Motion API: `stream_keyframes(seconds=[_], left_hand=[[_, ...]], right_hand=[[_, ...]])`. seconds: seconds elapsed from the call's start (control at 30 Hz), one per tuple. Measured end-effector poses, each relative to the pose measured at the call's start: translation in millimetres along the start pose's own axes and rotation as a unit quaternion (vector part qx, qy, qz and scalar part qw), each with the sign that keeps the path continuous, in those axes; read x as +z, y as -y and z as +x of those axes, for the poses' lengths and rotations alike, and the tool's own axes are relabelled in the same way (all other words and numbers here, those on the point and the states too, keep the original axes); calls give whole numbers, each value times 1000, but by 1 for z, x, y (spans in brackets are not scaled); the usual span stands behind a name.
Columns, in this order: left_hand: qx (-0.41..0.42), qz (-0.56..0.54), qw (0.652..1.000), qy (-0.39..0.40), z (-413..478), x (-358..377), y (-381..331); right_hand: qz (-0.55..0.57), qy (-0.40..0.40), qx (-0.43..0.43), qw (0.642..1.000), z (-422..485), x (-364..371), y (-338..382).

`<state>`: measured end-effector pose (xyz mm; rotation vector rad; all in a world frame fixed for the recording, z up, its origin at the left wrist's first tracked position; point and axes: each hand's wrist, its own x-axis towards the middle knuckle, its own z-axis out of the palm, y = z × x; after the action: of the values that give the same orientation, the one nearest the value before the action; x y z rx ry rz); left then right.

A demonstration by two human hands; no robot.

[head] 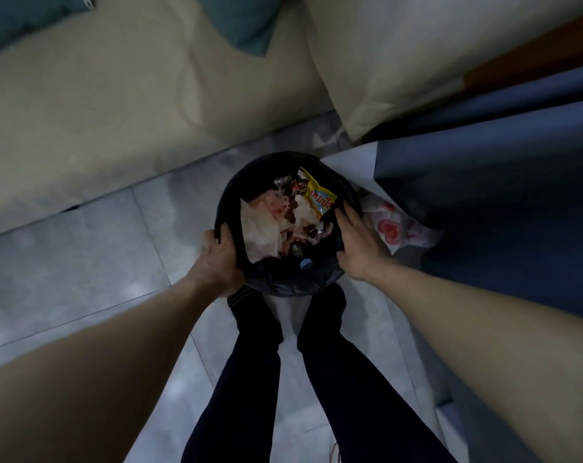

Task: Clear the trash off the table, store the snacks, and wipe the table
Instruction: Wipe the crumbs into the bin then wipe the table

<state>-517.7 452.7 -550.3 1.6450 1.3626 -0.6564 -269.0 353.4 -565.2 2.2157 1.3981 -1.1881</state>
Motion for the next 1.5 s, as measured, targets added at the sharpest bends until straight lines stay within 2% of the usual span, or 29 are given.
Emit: stream_keyframes(seconds=[0.1, 0.2, 0.33, 0.5, 0.87, 1.0, 1.23, 1.5], left_hand=[[-14, 23, 999, 41, -6, -13, -8], [2, 48, 998, 40, -20, -37, -23], [48, 87, 995, -13, -56, -84, -60], [112, 147, 979, -84, -120, -145, -114], [202, 224, 925, -230, -269, -247, -236], [255, 247, 897, -264, -314, -271, -279], [335, 268, 870, -244, -369, -272, -351], [420, 330, 826, -178, -400, -208, -449]], right_hand=[[28, 23, 2, 999, -11, -11, 5], [53, -2, 2, 999, -26, -33, 16], [74, -47, -15, 996, -59, -83, 36], [40, -99, -29, 994, -117, -164, 56], [32, -211, -56, 975, -259, -324, 58], [47, -255, -30, 965, -313, -359, 48], [96, -296, 37, 950, -397, -376, 0], [147, -357, 151, 910, -468, -356, -73]])
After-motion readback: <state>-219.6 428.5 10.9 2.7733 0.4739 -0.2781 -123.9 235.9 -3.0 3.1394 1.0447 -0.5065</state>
